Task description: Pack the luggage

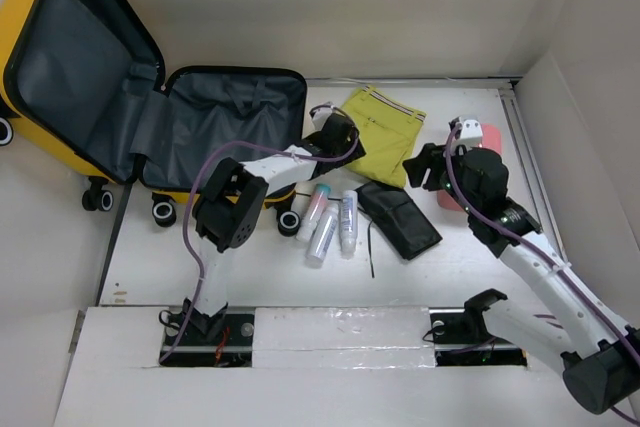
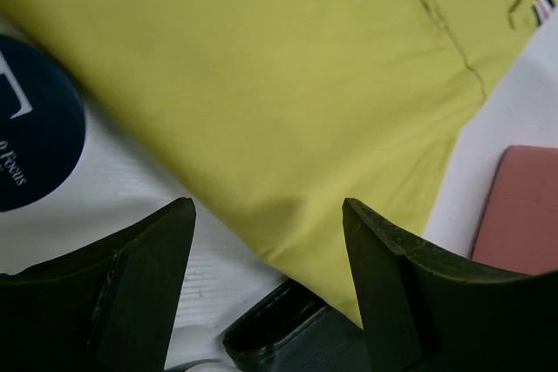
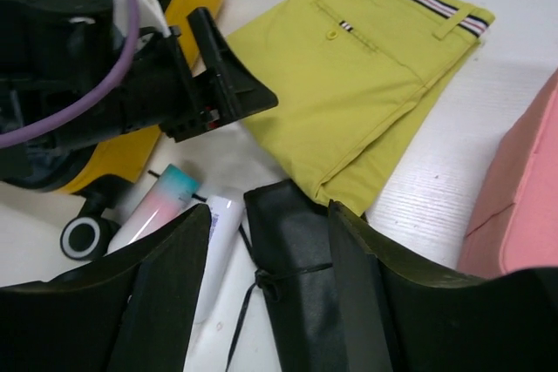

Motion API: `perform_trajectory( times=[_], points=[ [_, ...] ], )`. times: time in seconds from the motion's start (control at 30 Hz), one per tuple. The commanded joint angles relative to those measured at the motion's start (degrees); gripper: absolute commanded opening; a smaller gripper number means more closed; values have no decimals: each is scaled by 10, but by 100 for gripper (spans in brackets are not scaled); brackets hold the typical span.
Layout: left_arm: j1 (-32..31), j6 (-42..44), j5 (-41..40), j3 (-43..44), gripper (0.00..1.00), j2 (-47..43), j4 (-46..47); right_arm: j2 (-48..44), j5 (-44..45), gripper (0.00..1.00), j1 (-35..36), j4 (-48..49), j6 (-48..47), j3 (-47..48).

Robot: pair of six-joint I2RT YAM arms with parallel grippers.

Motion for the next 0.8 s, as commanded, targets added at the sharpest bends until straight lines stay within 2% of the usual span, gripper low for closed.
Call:
perform_trajectory(
  times=[0.0,0.3,0.53,0.67,0.77],
  points=[
    [0,-76,-24,27,64,-3,-51,-16,-20,63,17,27,6,-7],
    [0,-133,-35,12,64,3,-82,-57,-39,64,28,33,6,-30],
    [0,-156,-30,75,60,77,-134,-67,-57,64,33,40,6,-30],
    [7,-185,-11,68,53,90,-112,-74,-57,64,33,40,6,-35],
    [20,-185,-5,62,30,104,-96,-74,-57,64,33,40,6,-35]
  ],
)
